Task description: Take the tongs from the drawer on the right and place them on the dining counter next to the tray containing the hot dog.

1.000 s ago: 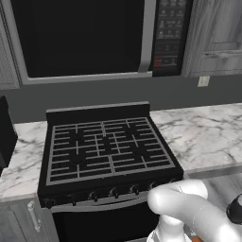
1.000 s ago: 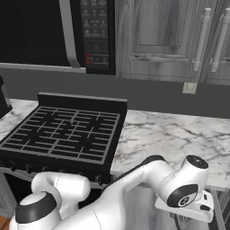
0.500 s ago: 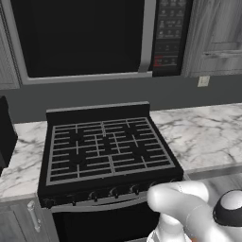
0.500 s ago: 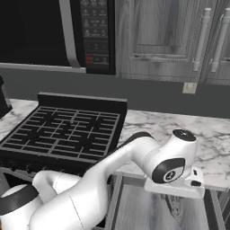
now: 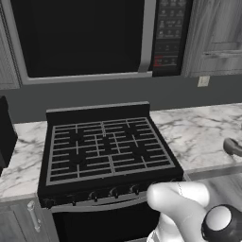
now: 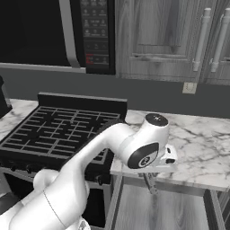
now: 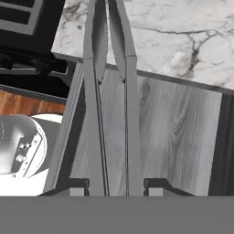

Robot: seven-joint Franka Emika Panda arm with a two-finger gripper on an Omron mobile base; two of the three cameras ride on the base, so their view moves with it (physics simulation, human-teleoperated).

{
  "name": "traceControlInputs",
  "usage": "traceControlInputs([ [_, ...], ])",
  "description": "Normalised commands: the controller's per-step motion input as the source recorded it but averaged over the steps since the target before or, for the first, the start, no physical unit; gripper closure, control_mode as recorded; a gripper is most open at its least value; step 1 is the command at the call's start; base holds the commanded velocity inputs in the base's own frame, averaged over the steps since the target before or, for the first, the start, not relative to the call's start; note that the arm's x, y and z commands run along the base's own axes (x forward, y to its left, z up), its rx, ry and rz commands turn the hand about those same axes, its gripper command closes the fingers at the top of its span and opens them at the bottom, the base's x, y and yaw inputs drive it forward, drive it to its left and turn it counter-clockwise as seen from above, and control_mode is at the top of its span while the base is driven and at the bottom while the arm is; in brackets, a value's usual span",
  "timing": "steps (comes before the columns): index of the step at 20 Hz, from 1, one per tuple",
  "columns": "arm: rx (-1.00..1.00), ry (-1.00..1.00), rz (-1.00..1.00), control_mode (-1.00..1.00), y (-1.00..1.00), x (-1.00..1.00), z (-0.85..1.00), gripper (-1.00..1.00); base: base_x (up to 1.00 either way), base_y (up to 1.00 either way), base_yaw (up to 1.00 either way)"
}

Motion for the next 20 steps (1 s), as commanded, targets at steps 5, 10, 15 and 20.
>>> traceControlInputs([
  [5, 0.0, -0.03, 0.17, -1.0, 0.76, 0.48, 0.31, 1.0, 0.0, 0.0, 0.0],
  [10, 0.0, 0.0, 0.16, -1.0, 0.8, 0.51, 0.34, 1.0, 0.0, 0.0, 0.0],
  [15, 0.0, -0.05, 0.16, -1.0, 0.72, 0.46, 0.16, 1.0, 0.0, 0.0, 0.0],
  [20, 0.0, -0.13, 0.12, -1.0, 0.7, 0.43, 0.07, 1.0, 0.0, 0.0, 0.0],
])
